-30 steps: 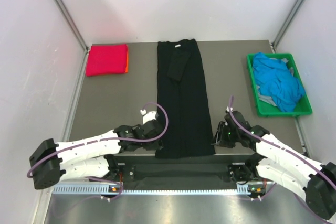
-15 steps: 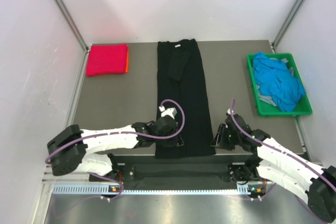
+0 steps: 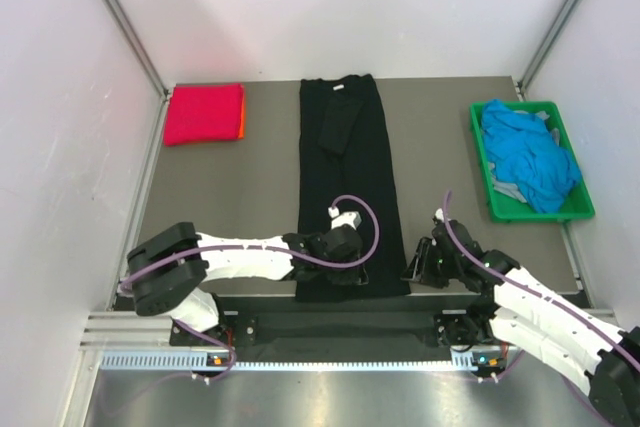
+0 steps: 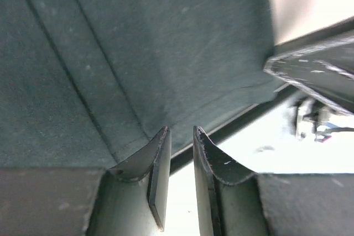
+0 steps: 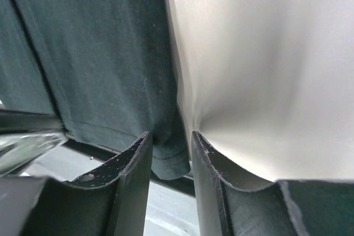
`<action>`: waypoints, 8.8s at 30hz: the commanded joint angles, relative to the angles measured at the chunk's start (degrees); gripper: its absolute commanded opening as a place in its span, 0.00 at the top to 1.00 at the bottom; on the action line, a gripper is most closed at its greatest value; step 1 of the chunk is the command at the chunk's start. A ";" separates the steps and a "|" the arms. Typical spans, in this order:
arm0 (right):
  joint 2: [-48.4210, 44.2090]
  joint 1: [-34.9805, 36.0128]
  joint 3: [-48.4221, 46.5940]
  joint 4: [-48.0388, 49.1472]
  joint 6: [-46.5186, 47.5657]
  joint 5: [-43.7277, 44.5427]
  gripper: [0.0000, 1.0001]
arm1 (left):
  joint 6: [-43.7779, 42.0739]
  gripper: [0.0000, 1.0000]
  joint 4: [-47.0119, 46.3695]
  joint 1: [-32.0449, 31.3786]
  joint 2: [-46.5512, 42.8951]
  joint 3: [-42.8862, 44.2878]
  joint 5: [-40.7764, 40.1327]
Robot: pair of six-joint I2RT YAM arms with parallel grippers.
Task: Fold and stack the t-shirts
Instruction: Fold the tshirt
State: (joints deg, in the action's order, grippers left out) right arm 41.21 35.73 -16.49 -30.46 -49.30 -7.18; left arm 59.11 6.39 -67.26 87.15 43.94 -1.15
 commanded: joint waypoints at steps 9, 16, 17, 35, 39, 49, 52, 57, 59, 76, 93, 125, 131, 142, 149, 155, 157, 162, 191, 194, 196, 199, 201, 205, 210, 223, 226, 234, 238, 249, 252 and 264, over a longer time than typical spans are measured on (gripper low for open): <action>-0.25 1.19 1.64 -1.01 0.52 -0.82 0.66 | 1.27 0.75 5.29 -3.75 4.34 4.57 -6.06; -2.88 1.45 3.65 0.22 -0.79 -2.57 0.78 | 1.97 0.85 6.79 -4.10 2.76 2.46 -8.52; -3.33 1.54 4.01 0.40 -1.15 -2.84 0.80 | 1.80 0.86 7.31 -4.10 2.84 2.55 -8.78; -14.14 2.07 8.58 -3.21 -7.48 -3.10 1.00 | 4.44 0.84 9.86 -7.09 -3.82 2.20 -10.10; -12.83 2.16 6.48 -4.60 -6.52 -2.49 0.82 | 0.58 0.78 15.56 -6.74 -8.48 5.35 -13.60; -16.16 2.33 -5.47 -18.67 -7.83 8.48 0.69 | -13.58 0.71 28.93 17.12 -31.68 6.51 -10.47; -13.28 2.33 -9.08 -17.01 -8.36 9.29 0.69 | -17.79 0.67 29.03 25.21 -33.37 5.28 -8.01; -3.00 4.08 -15.05 -9.28 -6.69 9.29 0.69 | -21.58 0.73 21.57 40.43 -27.40 -1.30 11.22; 2.71 6.89 -17.24 -6.39 -6.95 10.86 0.69 | -21.41 0.75 16.93 45.19 -26.08 -3.50 18.33; 44.99 37.21 -31.84 9.01 -16.62 17.46 0.73 | -25.63 0.73 13.73 46.87 -26.77 -10.46 23.03; 49.31 39.42 -33.26 7.34 -19.34 18.87 0.73 | -25.98 0.73 13.82 46.87 -26.51 -10.19 22.33; 40.97 42.94 -29.48 -2.06 -23.74 27.57 1.00 | -26.15 0.70 14.70 46.79 -24.84 -9.58 20.66; 41.32 43.38 -29.39 -2.06 -24.53 28.01 1.00 | -25.54 0.70 14.09 46.52 -24.75 -10.71 22.06; 41.05 43.99 -30.18 -4.17 -25.67 29.41 1.00 | -20.89 0.73 10.66 41.61 -31.08 -16.43 23.73; 40.79 44.69 -29.74 -4.61 -26.64 29.94 1.00 | -17.28 0.75 8.55 33.97 -31.43 -17.40 21.90; 41.32 44.69 -30.26 -4.70 -26.46 29.77 0.89 | -12.71 0.76 2.94 28.78 -30.64 -19.51 19.61; 41.41 44.61 -31.05 -5.22 -26.03 29.94 0.86 | -11.48 0.77 1.70 27.63 -29.33 -20.12 18.73; 40.27 44.34 -32.20 -6.19 -24.62 29.59 0.83 | -8.58 0.78 -3.93 22.45 -25.64 -21.44 16.71; 58.08 2.87 -56.79 15.51 21.44 8.06 0.79 | -7.34 0.80 -4.29 16.90 -20.01 -23.91 8.62; 62.92 2.68 -59.34 16.66 22.23 7.36 0.79 | -7.52 0.80 -3.58 16.82 -20.01 -23.38 8.44; 64.95 2.68 -60.58 16.48 22.58 7.36 0.79 | -7.52 0.80 -3.58 16.73 -20.09 -23.20 8.53; 67.33 2.68 -61.29 16.57 22.67 8.75 0.79 | -7.35 0.80 -3.84 16.55 -20.44 -23.81 8.53; 68.47 2.60 -61.12 17.01 23.02 9.64 0.78 | -6.82 0.80 -4.28 16.29 -20.79 -24.60 8.36; 70.58 2.51 -61.55 17.19 23.46 11.31 0.75 | -6.03 0.80 -5.07 15.85 -21.76 -25.84 8.35; 71.73 2.42 -61.38 18.15 23.46 11.84 0.75 | -5.67 0.80 -4.81 15.67 -22.29 -26.19 7.83; 74.01 2.33 -62.26 19.03 22.32 11.40 0.76 | -5.50 0.81 -4.99 15.32 -21.41 -26.01 7.48; 74.45 2.42 -62.70 18.33 22.32 11.92 0.78 | -5.50 0.81 -5.25 15.23 -20.98 -25.84 7.39; 74.54 2.33 -63.66 17.28 23.11 13.50 1.00 | -5.85 0.82 -4.55 14.79 -20.18 -25.13 7.30; 73.93 2.16 -64.36 15.96 23.72 15.53 1.00 | -5.68 0.82 -4.37 14.62 -20.62 -25.57 6.77; 75.59 1.72 -68.85 11.83 25.92 17.11 1.00 | -4.88 0.82 -4.28 13.48 -21.06 -25.93 6.25; 76.38 1.54 -69.99 10.42 26.01 17.20 1.00 | -4.71 0.82 -4.11 13.30 -20.80 -25.75 5.81; 69.81 1.54 -69.20 5.42 23.99 16.76 0.80 | -5.76 0.79 0.89 12.77 -22.55 -21.01 4.23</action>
State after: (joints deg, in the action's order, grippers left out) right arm 117.08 37.98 -84.44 -23.40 -24.69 8.97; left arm 54.72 2.26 -54.08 65.84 20.10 4.82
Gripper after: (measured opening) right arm 0.195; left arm 0.205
